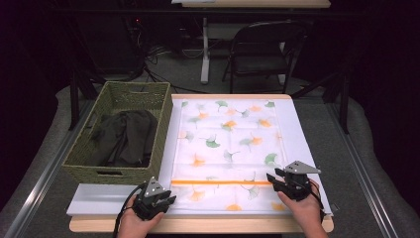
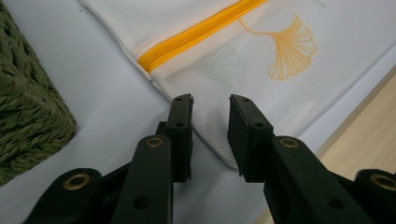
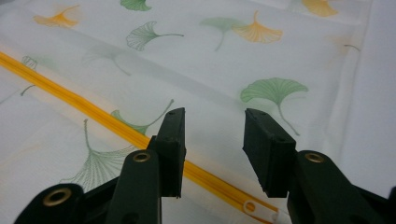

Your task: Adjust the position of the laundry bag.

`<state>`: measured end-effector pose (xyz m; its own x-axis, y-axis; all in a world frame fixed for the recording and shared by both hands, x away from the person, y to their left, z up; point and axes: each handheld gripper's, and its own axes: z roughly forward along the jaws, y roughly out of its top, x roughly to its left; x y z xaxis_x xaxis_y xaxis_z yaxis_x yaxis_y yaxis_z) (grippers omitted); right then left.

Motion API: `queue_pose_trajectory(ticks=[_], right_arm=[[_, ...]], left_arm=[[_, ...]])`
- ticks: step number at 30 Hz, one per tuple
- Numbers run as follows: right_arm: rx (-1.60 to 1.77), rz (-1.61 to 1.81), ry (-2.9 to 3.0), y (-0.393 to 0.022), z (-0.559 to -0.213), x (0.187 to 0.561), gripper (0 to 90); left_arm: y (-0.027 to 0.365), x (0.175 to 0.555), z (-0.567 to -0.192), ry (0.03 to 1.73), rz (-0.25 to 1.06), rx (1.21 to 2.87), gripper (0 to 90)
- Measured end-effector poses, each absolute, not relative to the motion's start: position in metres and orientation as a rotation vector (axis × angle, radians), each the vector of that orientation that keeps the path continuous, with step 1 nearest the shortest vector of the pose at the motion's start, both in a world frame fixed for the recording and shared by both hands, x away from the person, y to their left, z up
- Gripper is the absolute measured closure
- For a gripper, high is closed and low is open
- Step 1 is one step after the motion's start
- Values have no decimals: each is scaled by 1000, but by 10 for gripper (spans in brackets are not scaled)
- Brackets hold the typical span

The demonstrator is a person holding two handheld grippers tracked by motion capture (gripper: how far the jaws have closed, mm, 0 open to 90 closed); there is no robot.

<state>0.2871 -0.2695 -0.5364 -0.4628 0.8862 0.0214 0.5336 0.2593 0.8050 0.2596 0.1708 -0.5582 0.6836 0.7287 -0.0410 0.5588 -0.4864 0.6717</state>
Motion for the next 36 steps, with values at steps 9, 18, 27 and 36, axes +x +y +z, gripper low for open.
queue_pose_trajectory(ticks=[9, 18, 27, 36], right_arm=[[1348, 1022, 2046, -286, -539, 306, 609], [1494, 917, 1953, -318, -551, 336, 638], [1563, 930, 1945, -328, -561, 355, 637], [1516, 893, 1989, -315, -561, 357, 651]], left_arm=[[168, 261, -557, 981, 316, 2229, 845], [171, 263, -557, 983, 276, 2223, 874], [170, 263, -557, 986, 278, 2223, 879], [169, 263, -557, 986, 276, 2221, 879]])
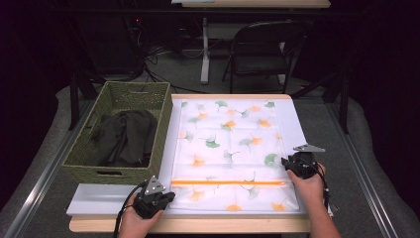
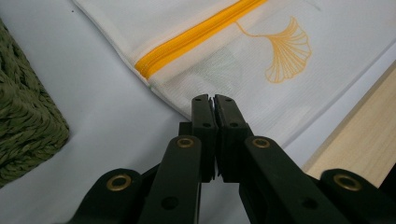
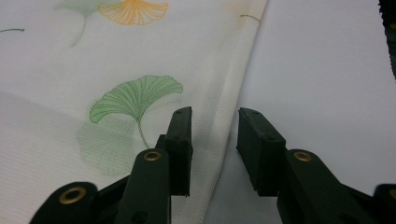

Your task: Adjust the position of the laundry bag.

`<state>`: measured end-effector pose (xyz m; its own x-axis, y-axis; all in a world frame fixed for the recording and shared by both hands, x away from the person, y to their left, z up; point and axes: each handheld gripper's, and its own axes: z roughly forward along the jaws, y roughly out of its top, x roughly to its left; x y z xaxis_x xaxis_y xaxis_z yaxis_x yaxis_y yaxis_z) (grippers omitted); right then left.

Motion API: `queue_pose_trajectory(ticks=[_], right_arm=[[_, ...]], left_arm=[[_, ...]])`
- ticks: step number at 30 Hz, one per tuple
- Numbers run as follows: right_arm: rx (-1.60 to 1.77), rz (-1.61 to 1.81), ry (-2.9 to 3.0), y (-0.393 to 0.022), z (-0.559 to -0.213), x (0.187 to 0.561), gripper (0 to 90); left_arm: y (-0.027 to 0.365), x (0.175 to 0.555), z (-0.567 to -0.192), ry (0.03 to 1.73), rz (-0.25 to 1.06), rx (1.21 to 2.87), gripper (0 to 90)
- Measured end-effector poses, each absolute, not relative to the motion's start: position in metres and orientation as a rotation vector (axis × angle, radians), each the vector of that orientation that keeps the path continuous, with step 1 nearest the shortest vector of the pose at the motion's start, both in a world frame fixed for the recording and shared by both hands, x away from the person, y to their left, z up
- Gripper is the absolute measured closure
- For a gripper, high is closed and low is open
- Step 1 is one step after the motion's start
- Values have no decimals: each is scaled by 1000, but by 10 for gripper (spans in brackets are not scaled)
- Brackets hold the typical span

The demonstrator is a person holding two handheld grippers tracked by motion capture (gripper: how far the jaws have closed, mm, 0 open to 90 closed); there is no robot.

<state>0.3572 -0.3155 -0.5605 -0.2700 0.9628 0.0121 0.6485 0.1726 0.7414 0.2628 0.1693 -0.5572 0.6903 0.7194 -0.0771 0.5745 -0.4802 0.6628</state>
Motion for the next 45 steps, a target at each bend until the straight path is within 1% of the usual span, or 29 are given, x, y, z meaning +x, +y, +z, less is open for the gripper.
queue_pose_trajectory(ticks=[6, 21, 33, 35, 36, 45], right_arm=[[1546, 908, 1975, -315, -561, 356, 674], [1564, 960, 1985, -317, -562, 355, 879], [1537, 990, 1973, -316, -559, 354, 893], [1537, 990, 1973, -316, -559, 354, 893], [1486, 1019, 1980, -310, -552, 350, 894], [1476, 1024, 2015, -305, -552, 348, 894]], left_arm=[[169, 263, -557, 978, 281, 2229, 880], [170, 264, -557, 986, 278, 2223, 880], [172, 264, -554, 983, 273, 2211, 882], [176, 260, -548, 983, 286, 2196, 883], [178, 258, -547, 980, 293, 2187, 883], [183, 251, -543, 983, 298, 2181, 882]])
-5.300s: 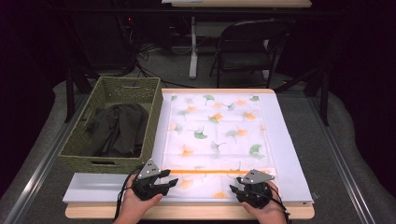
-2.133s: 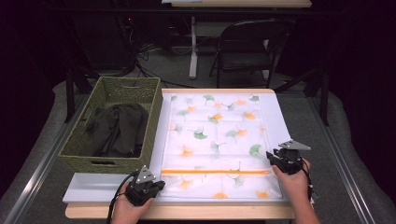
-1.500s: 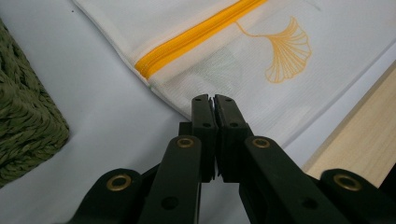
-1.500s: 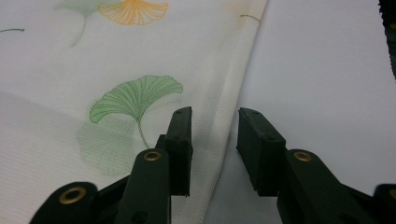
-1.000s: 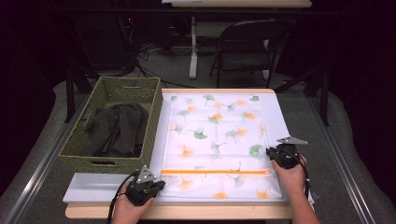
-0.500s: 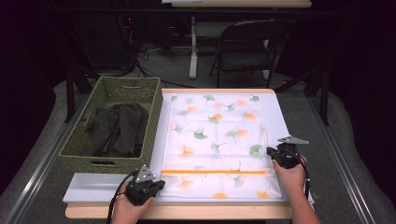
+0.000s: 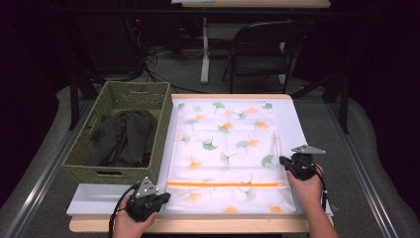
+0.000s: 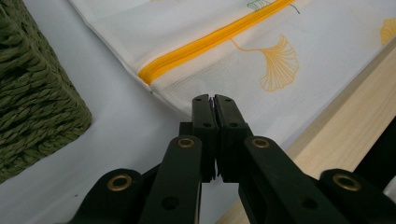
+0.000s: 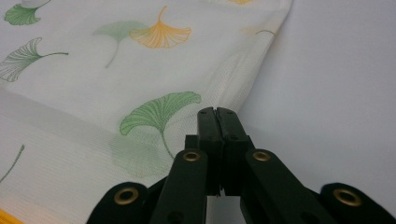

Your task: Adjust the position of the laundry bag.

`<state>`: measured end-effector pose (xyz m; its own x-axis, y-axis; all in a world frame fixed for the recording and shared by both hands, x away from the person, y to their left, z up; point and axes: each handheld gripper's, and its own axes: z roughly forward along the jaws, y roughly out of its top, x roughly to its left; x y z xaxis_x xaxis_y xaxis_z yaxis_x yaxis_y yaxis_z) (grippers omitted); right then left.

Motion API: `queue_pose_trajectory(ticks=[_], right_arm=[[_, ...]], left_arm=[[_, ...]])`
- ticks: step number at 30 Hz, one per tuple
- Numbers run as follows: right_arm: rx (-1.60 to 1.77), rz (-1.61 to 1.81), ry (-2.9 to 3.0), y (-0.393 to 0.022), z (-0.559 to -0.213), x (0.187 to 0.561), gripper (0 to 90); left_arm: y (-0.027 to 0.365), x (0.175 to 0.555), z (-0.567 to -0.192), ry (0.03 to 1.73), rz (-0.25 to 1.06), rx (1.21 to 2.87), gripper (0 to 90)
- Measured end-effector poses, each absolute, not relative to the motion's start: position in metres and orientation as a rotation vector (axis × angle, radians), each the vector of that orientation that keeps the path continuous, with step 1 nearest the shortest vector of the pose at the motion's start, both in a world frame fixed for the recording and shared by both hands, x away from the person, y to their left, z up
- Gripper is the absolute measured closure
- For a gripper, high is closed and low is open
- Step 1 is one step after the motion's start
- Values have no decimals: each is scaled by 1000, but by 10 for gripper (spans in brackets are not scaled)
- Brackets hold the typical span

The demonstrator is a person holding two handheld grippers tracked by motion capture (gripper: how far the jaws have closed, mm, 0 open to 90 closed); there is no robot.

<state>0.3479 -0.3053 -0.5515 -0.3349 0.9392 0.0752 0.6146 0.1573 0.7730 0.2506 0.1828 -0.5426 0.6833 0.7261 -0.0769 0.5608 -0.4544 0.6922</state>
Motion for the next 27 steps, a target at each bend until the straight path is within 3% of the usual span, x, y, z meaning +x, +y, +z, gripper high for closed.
queue_pose_trajectory(ticks=[20, 27], right_arm=[[1468, 1021, 2028, -314, -549, 339, 891], [1466, 1023, 2017, -313, -549, 336, 820]], left_arm=[[181, 245, -546, 986, 268, 2193, 875], [183, 247, -542, 987, 246, 2141, 719]])
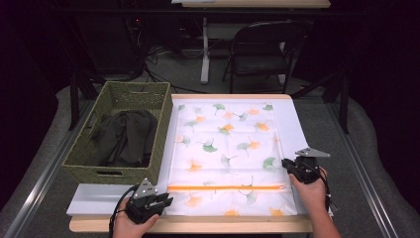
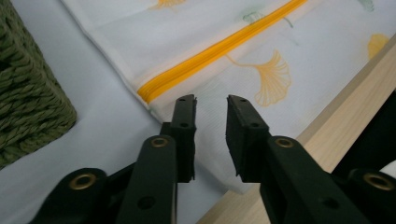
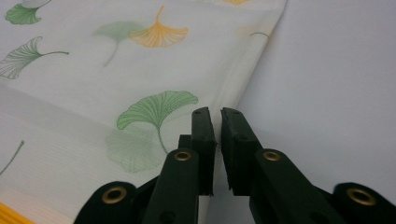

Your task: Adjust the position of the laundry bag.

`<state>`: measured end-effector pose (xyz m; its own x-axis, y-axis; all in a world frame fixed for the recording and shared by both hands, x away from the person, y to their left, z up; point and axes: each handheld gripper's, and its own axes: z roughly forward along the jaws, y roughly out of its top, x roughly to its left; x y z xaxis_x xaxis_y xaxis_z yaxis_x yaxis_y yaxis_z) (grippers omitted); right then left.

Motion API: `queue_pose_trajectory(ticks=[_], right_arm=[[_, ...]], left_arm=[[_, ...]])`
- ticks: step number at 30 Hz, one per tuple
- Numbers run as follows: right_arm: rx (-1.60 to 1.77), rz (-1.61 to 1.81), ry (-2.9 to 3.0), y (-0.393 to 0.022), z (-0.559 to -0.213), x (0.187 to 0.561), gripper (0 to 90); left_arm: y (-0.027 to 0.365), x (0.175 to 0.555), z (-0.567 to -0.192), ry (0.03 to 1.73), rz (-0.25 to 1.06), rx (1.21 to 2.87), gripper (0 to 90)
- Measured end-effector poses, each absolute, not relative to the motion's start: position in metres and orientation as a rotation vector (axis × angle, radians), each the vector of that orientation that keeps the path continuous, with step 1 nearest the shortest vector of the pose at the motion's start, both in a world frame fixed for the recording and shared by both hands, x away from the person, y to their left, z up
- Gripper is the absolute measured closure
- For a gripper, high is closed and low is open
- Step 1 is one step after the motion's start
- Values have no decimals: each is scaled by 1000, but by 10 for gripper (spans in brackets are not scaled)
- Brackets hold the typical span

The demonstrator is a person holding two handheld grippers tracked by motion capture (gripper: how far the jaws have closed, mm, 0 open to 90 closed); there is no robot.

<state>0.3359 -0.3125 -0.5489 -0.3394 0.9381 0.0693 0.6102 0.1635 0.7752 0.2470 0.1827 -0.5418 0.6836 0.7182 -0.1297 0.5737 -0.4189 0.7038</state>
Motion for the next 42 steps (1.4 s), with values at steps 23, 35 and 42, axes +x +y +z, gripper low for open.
queue_pose_trajectory(ticks=[23, 35, 42], right_arm=[[1393, 975, 2042, -300, -532, 282, 613], [1467, 982, 2090, -302, -538, 276, 691], [1523, 986, 2088, -308, -540, 278, 698]], left_arm=[[80, 279, -498, 751, 138, 2112, 639], [35, 293, -480, 704, 128, 2128, 649], [15, 300, -474, 683, 124, 2119, 638]])
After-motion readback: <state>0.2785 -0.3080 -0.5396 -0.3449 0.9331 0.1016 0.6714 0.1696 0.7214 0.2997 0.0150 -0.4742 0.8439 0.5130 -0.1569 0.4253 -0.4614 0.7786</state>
